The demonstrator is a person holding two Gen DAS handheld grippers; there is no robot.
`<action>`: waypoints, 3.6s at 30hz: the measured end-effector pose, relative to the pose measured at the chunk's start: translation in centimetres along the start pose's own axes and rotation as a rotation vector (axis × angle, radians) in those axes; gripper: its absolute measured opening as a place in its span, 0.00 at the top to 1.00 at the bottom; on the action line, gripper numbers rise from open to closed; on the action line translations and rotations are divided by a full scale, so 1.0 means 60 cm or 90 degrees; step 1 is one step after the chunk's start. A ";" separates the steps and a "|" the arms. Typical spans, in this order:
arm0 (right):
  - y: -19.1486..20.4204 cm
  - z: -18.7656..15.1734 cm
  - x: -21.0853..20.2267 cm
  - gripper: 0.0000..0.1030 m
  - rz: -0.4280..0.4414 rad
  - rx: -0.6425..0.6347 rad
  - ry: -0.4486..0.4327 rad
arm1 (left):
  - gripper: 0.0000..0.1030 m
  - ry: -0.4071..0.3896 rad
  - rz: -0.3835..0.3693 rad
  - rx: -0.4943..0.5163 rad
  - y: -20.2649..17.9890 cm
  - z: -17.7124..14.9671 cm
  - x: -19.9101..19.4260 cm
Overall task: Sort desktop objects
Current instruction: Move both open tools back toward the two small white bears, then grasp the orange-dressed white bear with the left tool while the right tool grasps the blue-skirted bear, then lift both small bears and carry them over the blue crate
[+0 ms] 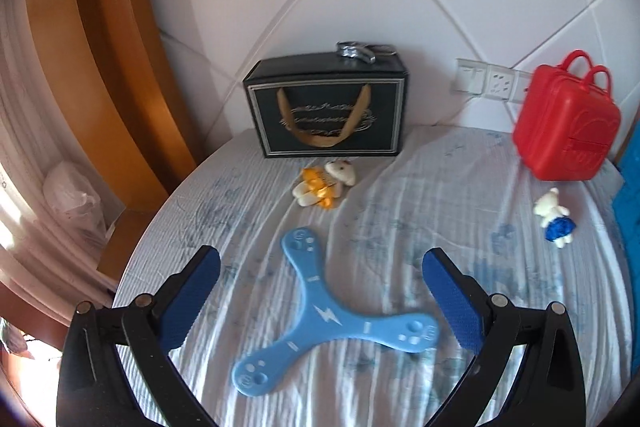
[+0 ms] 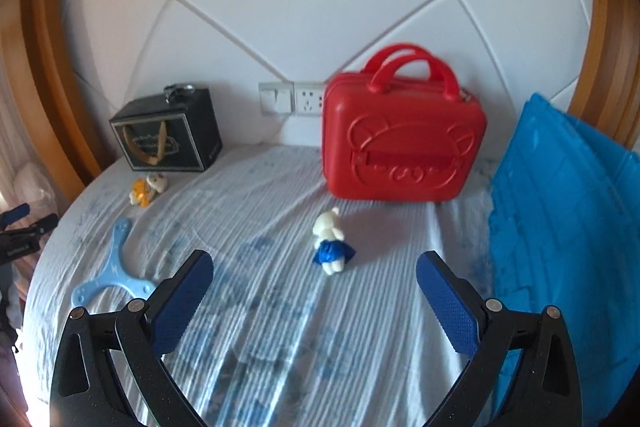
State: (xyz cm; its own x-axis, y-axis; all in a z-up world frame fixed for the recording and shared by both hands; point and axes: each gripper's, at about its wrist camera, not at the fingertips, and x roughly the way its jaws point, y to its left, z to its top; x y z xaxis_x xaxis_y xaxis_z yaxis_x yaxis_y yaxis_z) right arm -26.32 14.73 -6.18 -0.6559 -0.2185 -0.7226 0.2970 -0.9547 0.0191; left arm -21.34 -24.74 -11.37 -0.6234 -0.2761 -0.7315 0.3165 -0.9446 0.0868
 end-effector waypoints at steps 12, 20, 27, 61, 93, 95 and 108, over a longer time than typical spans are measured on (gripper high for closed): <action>-0.063 0.033 0.381 0.00 -0.048 0.069 0.238 | 0.00 0.190 -0.013 -0.007 0.036 0.104 0.421; -0.066 0.002 0.497 0.00 -0.027 0.058 0.306 | 0.00 0.229 -0.021 0.056 -0.019 0.114 0.539; -0.064 -0.021 0.544 0.00 -0.032 0.055 0.331 | 0.00 0.241 -0.077 0.005 -0.010 0.100 0.566; -0.085 0.022 0.423 0.69 0.003 0.029 0.282 | 0.52 0.240 -0.066 0.085 -0.114 0.066 0.328; -0.002 -0.170 -0.258 0.69 -0.041 0.057 -0.155 | 0.52 -0.095 -0.043 -0.006 -0.078 -0.212 -0.207; -0.027 -0.180 -0.303 0.69 -0.064 0.069 -0.178 | 0.52 -0.112 -0.054 0.009 -0.107 -0.215 -0.229; -0.264 -0.252 -0.546 0.69 -0.113 0.092 -0.331 | 0.52 -0.235 -0.126 0.053 -0.423 -0.247 -0.444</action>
State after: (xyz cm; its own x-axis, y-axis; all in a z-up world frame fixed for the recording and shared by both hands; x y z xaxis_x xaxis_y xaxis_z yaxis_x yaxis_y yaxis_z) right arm 0.96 40.10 6.74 -0.9534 -0.0878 -0.2887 0.0767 -0.9958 0.0495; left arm -2.16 9.20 -4.11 -0.8853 -0.1190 -0.4495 0.1161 -0.9926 0.0340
